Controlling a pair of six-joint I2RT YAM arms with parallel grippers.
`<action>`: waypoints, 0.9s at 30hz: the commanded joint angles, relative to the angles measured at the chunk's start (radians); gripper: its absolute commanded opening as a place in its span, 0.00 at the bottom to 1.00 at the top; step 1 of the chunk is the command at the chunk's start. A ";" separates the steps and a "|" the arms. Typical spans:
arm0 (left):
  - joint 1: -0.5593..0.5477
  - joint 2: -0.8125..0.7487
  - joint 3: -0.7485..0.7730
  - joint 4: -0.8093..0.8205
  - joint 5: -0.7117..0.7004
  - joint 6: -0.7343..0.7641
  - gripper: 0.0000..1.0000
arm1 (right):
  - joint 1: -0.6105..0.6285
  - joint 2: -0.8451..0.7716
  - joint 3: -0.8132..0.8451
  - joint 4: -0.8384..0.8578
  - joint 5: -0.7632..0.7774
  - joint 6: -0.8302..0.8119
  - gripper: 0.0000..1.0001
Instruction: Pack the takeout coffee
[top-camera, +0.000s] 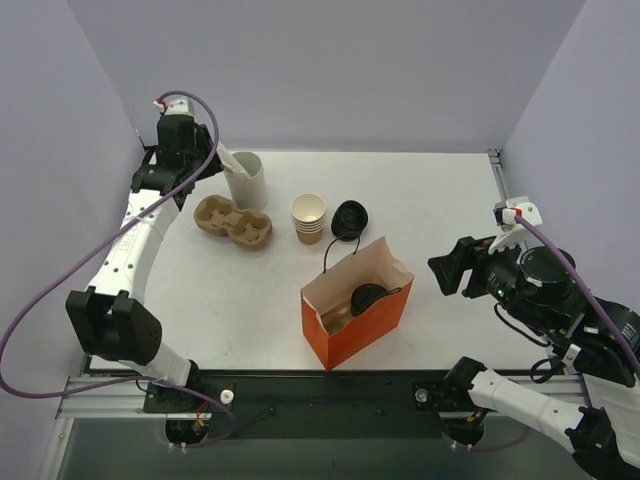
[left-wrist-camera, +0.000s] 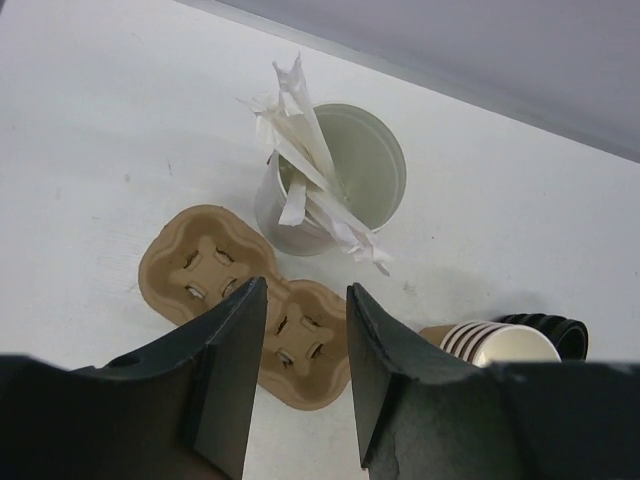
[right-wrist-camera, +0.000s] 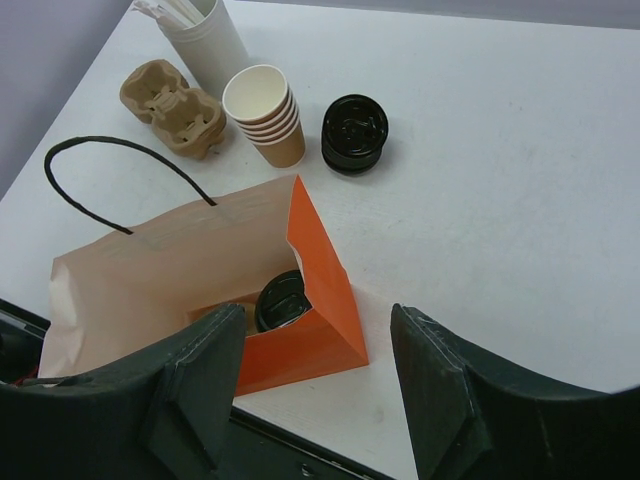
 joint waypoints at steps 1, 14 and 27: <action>0.049 0.066 0.050 0.119 0.121 0.003 0.47 | -0.004 0.020 0.004 -0.017 0.055 -0.025 0.60; 0.061 0.201 0.015 0.177 0.137 -0.069 0.46 | -0.005 0.107 0.034 -0.014 0.090 -0.039 0.60; 0.076 0.267 0.039 0.177 0.130 -0.065 0.43 | -0.004 0.133 0.039 -0.015 0.111 -0.031 0.60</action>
